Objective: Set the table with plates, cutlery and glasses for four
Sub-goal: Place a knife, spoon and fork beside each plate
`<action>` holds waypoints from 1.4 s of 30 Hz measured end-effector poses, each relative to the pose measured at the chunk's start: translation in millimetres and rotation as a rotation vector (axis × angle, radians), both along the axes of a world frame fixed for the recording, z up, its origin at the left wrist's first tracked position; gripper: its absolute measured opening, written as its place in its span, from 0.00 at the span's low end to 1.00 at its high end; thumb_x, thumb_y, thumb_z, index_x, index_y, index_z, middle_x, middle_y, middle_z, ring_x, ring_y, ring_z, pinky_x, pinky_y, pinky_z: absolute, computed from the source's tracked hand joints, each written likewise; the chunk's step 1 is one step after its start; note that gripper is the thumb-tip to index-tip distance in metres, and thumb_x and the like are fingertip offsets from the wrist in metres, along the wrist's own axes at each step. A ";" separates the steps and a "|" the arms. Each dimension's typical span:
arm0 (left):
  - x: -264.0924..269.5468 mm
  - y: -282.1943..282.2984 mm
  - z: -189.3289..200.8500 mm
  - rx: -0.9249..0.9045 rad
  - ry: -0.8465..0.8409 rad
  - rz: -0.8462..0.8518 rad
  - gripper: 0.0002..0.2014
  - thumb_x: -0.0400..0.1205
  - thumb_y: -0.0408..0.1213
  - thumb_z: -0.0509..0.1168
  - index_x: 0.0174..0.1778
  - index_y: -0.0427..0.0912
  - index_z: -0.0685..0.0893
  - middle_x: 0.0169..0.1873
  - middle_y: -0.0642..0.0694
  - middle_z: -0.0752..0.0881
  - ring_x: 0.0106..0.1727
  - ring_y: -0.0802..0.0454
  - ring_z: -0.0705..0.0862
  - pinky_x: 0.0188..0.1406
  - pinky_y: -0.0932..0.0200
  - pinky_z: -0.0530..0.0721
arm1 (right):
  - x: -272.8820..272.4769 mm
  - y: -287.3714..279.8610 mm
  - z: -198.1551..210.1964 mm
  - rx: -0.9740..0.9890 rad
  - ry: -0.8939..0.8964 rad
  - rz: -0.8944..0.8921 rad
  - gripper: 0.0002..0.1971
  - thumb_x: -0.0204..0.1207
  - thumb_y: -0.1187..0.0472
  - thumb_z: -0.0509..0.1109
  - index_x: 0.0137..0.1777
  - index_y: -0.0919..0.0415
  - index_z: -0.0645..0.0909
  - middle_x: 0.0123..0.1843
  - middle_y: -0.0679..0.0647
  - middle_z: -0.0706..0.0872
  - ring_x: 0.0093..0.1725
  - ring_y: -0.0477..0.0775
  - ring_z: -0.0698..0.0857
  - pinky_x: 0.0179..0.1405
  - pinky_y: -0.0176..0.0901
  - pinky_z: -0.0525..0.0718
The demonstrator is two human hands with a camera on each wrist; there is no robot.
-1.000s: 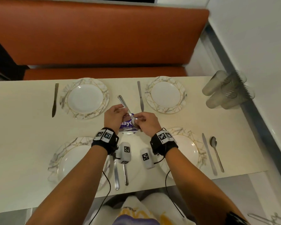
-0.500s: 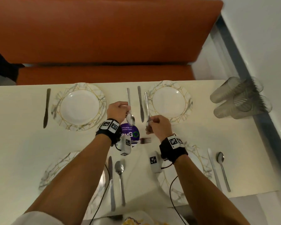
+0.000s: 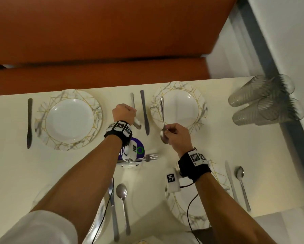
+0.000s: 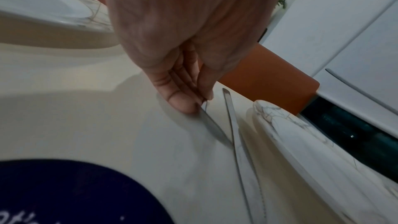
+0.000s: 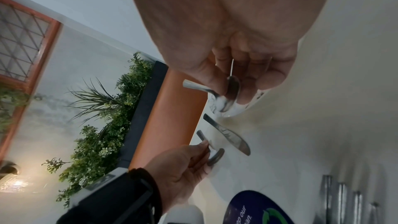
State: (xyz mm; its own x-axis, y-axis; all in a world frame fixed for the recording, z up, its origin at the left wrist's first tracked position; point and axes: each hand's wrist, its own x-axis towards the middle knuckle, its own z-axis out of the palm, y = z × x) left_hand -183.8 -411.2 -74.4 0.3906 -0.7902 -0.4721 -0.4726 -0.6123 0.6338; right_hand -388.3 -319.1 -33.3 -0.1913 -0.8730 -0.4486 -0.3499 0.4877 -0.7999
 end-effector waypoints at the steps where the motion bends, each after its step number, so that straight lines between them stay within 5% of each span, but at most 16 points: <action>1: -0.8 -0.7 -2.1 -0.005 -0.010 0.008 0.06 0.83 0.38 0.73 0.45 0.40 0.94 0.43 0.45 0.93 0.40 0.48 0.87 0.39 0.60 0.84 | -0.3 -0.1 -0.3 -0.005 -0.004 0.000 0.06 0.75 0.68 0.72 0.45 0.56 0.87 0.29 0.38 0.89 0.32 0.34 0.86 0.46 0.49 0.88; 4: -2.5 -1.4 -4.2 -0.012 -0.032 0.014 0.06 0.83 0.39 0.74 0.41 0.44 0.89 0.40 0.46 0.89 0.37 0.50 0.84 0.33 0.62 0.80 | -1.0 -1.3 -3.3 -0.002 -0.003 -0.007 0.06 0.74 0.66 0.72 0.45 0.54 0.87 0.33 0.39 0.90 0.37 0.38 0.87 0.50 0.54 0.90; 8: -3.6 -0.5 -8.0 0.001 -0.021 0.017 0.07 0.83 0.40 0.76 0.42 0.43 0.89 0.41 0.46 0.90 0.42 0.48 0.87 0.43 0.59 0.84 | -2.3 1.0 -4.9 0.016 0.011 -0.001 0.06 0.74 0.63 0.72 0.48 0.55 0.88 0.38 0.42 0.91 0.43 0.45 0.89 0.53 0.58 0.90; 12: -3.8 1.2 -10.2 -0.003 -0.002 0.043 0.06 0.83 0.41 0.76 0.43 0.42 0.90 0.43 0.46 0.91 0.41 0.50 0.86 0.42 0.60 0.82 | -4.7 3.4 -8.1 0.031 0.014 -0.005 0.06 0.74 0.62 0.72 0.48 0.54 0.88 0.42 0.45 0.91 0.45 0.49 0.89 0.54 0.60 0.90; 18: -3.3 6.2 -8.6 -0.006 0.008 0.071 0.08 0.81 0.42 0.77 0.44 0.40 0.92 0.40 0.47 0.91 0.39 0.51 0.86 0.26 0.70 0.72 | -4.9 6.7 -10.0 0.029 0.030 0.009 0.06 0.75 0.64 0.72 0.49 0.56 0.88 0.44 0.46 0.91 0.47 0.50 0.89 0.54 0.59 0.90; 22: -2.3 10.4 -4.9 -0.020 0.035 0.089 0.08 0.81 0.42 0.78 0.40 0.42 0.91 0.40 0.47 0.92 0.35 0.57 0.84 0.27 0.71 0.73 | -2.3 7.3 -9.0 0.007 0.007 0.014 0.07 0.76 0.66 0.71 0.44 0.52 0.86 0.37 0.43 0.90 0.40 0.43 0.88 0.48 0.51 0.90; 29: 16.7 29.4 0.3 -0.084 0.108 0.136 0.15 0.80 0.55 0.72 0.40 0.46 0.90 0.37 0.48 0.93 0.43 0.44 0.92 0.51 0.47 0.93 | 4.9 2.3 -11.5 0.015 -0.019 0.019 0.06 0.77 0.62 0.73 0.52 0.55 0.88 0.45 0.46 0.91 0.45 0.48 0.89 0.47 0.45 0.88; 36: 37.8 71.9 32.9 -0.265 0.169 -0.070 0.09 0.88 0.43 0.67 0.50 0.43 0.90 0.40 0.51 0.93 0.42 0.55 0.90 0.49 0.58 0.89 | 62.9 -0.6 2.8 -0.015 -0.107 0.103 0.06 0.77 0.66 0.72 0.45 0.52 0.85 0.37 0.46 0.91 0.34 0.44 0.87 0.32 0.34 0.81; 40: 57.3 91.0 48.3 -0.302 0.226 -0.131 0.08 0.88 0.42 0.69 0.52 0.42 0.90 0.41 0.49 0.94 0.39 0.55 0.90 0.34 0.73 0.82 | 110.9 8.4 10.1 -0.040 -0.155 0.136 0.05 0.76 0.65 0.73 0.49 0.55 0.86 0.39 0.52 0.93 0.36 0.50 0.92 0.44 0.47 0.91; 42: 75.1 100.3 49.6 -0.306 0.260 -0.117 0.04 0.86 0.40 0.71 0.52 0.46 0.91 0.43 0.49 0.93 0.42 0.54 0.91 0.35 0.70 0.82 | 135.7 12.3 12.0 -0.040 -0.145 0.150 0.05 0.76 0.64 0.73 0.51 0.58 0.86 0.40 0.53 0.93 0.37 0.50 0.92 0.44 0.47 0.92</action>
